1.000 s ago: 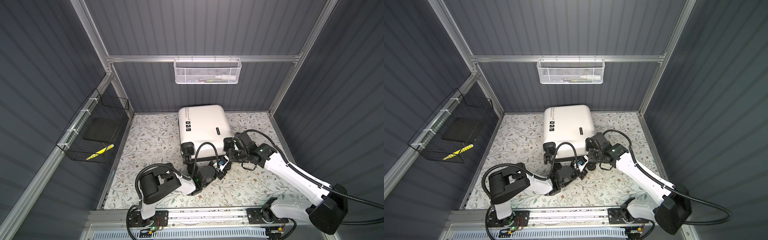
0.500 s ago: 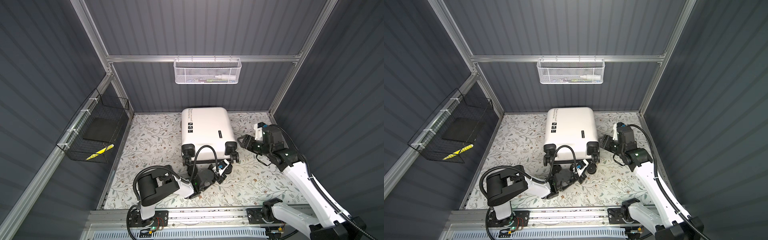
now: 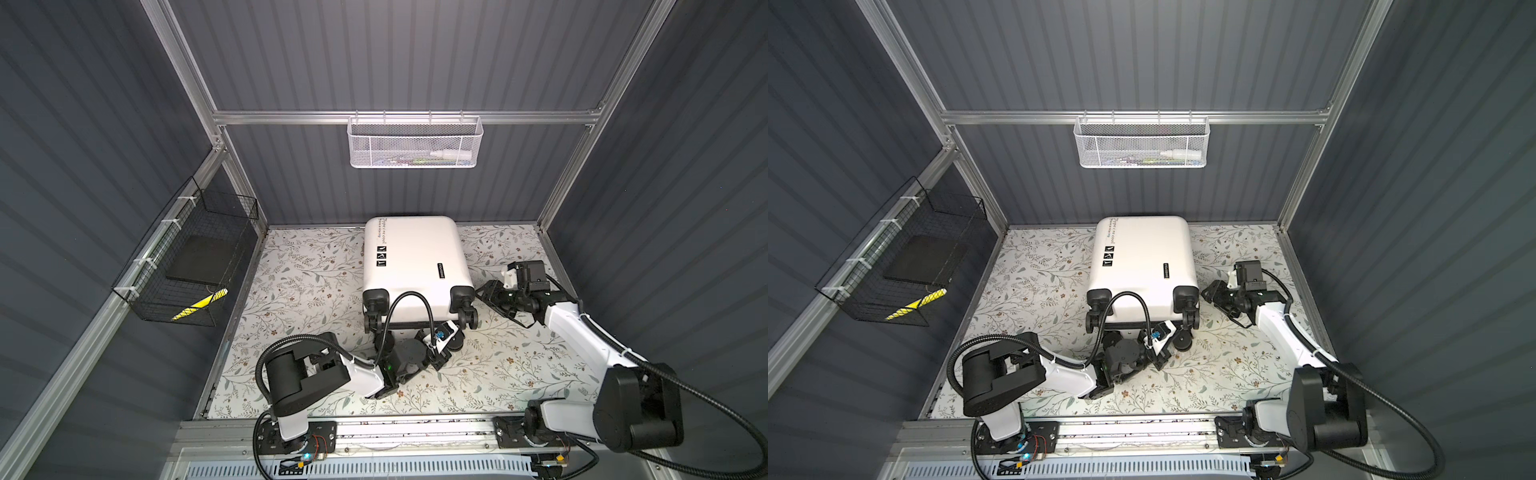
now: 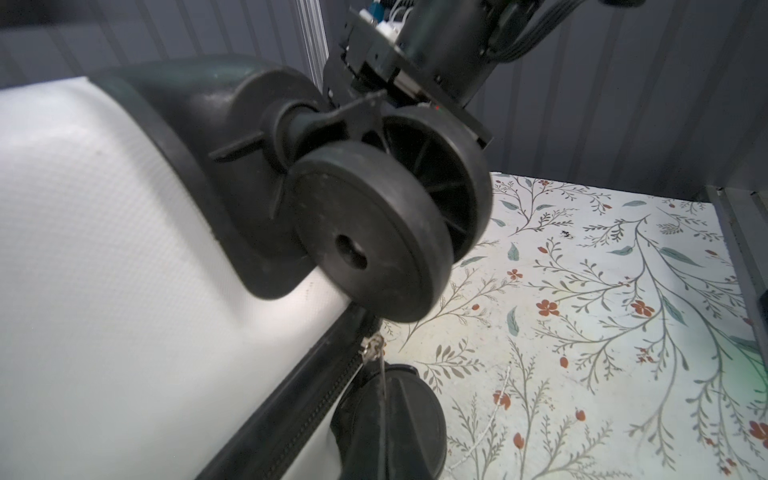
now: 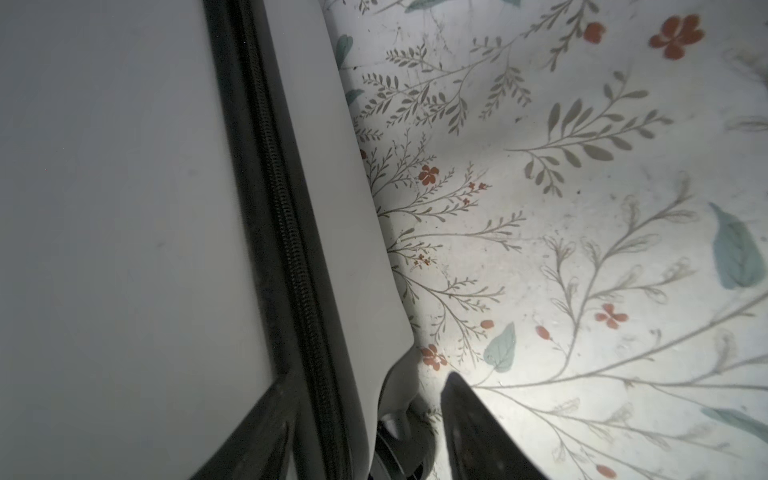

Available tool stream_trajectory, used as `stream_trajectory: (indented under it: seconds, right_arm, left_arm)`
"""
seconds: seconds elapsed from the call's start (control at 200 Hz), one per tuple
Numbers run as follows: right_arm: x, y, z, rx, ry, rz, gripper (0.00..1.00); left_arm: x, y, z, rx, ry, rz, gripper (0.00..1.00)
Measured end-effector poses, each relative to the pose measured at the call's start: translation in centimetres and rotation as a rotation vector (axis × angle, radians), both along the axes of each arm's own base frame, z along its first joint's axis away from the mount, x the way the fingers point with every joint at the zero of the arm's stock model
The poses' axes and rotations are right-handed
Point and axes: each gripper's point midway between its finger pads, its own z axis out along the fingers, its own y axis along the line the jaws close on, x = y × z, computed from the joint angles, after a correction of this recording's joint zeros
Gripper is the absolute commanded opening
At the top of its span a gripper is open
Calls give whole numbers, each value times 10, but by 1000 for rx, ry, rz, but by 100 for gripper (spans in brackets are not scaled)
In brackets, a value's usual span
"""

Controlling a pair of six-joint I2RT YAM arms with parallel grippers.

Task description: Pack the luggage

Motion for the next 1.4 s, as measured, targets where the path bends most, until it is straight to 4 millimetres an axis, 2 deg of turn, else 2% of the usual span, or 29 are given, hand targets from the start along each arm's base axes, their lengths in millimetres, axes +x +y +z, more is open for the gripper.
stream_trajectory:
  seconds: [0.18,0.365,0.63,0.95,1.136,1.251,1.396]
  right_arm:
    - [-3,6,-27,35,39,17,50]
    - [-13,13,-46,68,63,16,46]
    - [-15,32,-48,61,45,31,42]
    - [-21,79,-56,58,37,56,40]
    - [-23,88,-60,62,46,58,43]
    - [-25,88,-58,62,48,65,51]
    - [-31,91,-42,78,26,106,61]
  left_arm:
    - [0,0,0,0,0,0,0]
    - [0,0,0,0,0,-1,0]
    - [-2,4,-4,1,5,-5,0]
    - [1,14,-7,-14,13,38,0]
    - [4,21,-8,-28,14,71,0]
    - [2,26,-9,-31,15,71,15]
    - [-18,33,-8,-21,30,11,25]
